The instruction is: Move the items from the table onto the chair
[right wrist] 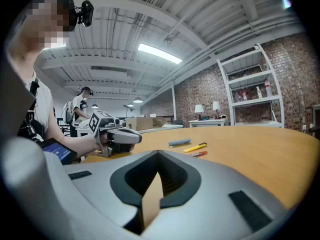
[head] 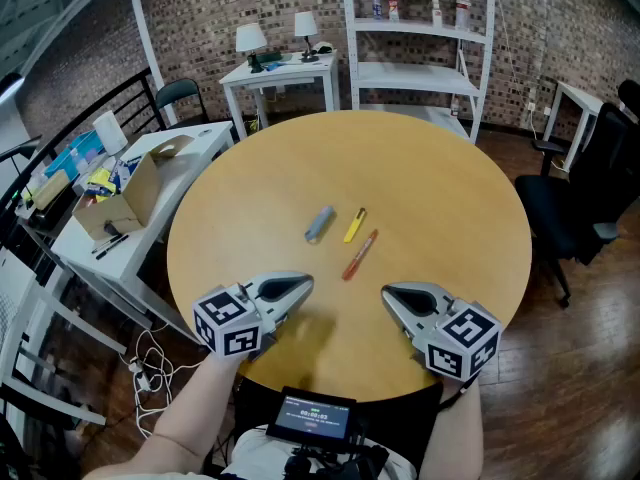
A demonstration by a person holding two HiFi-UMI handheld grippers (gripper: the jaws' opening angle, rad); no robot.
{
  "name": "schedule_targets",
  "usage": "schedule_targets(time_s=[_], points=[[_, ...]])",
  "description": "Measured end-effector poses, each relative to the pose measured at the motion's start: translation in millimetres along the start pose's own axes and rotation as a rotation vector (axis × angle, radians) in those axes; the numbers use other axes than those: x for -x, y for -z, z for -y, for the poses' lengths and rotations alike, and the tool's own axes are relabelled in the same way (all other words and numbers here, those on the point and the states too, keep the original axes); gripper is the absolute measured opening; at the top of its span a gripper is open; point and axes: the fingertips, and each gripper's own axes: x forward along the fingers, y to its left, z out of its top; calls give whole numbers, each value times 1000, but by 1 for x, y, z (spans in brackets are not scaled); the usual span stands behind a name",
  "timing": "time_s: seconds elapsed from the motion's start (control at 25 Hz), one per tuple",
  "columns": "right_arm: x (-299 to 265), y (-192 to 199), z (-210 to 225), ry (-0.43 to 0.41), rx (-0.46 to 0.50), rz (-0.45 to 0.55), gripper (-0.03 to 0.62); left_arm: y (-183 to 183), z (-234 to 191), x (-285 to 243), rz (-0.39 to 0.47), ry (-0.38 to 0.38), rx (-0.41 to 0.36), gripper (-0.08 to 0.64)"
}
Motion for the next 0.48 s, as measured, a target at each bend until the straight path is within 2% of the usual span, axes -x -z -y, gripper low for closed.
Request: schedule_targets(time_s=[0.48], points=[[1,-3,2,2,3,1,5,-4,0,-2,14,4,1,5]])
